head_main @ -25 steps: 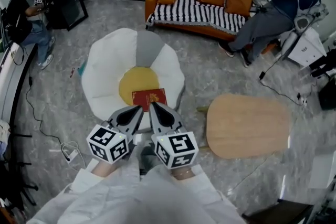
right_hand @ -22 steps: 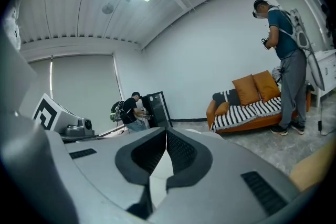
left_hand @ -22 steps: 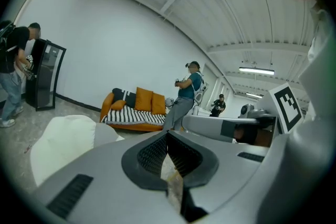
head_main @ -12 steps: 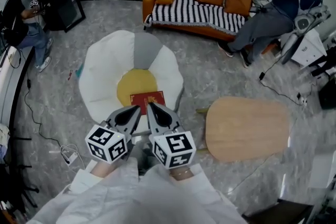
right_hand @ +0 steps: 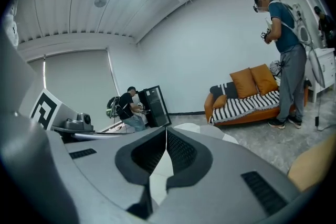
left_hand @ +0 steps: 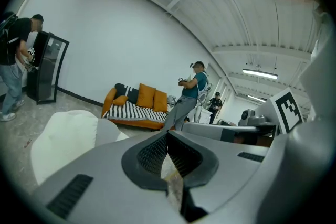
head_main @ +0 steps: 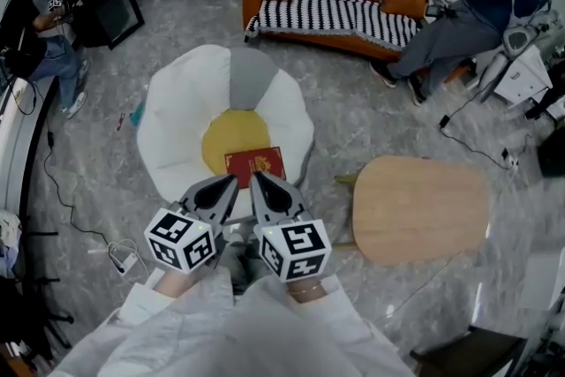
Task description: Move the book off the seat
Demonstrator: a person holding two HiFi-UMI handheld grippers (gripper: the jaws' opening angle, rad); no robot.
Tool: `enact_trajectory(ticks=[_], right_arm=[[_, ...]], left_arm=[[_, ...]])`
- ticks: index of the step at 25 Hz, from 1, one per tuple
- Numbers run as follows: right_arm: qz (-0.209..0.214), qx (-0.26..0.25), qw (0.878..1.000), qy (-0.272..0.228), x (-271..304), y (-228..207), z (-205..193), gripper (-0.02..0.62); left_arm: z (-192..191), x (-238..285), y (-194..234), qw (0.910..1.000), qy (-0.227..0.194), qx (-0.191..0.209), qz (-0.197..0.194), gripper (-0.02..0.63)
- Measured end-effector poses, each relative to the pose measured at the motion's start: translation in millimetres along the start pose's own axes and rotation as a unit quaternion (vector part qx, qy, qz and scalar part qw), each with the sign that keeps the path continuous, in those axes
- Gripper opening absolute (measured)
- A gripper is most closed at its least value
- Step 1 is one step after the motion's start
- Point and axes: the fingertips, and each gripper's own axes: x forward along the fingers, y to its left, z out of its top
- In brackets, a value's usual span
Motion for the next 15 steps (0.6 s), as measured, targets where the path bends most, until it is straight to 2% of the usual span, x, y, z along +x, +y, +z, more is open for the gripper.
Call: enact_trajectory(ticks=[15], right_arm=[[-0.016,0.044,0.999,-0.002,12.5,-6.0,-16.3,0.012]], left_arm=[[-12.4,-0.7,20.9,0.9998,0.018,0.003,-0.004,0.006]])
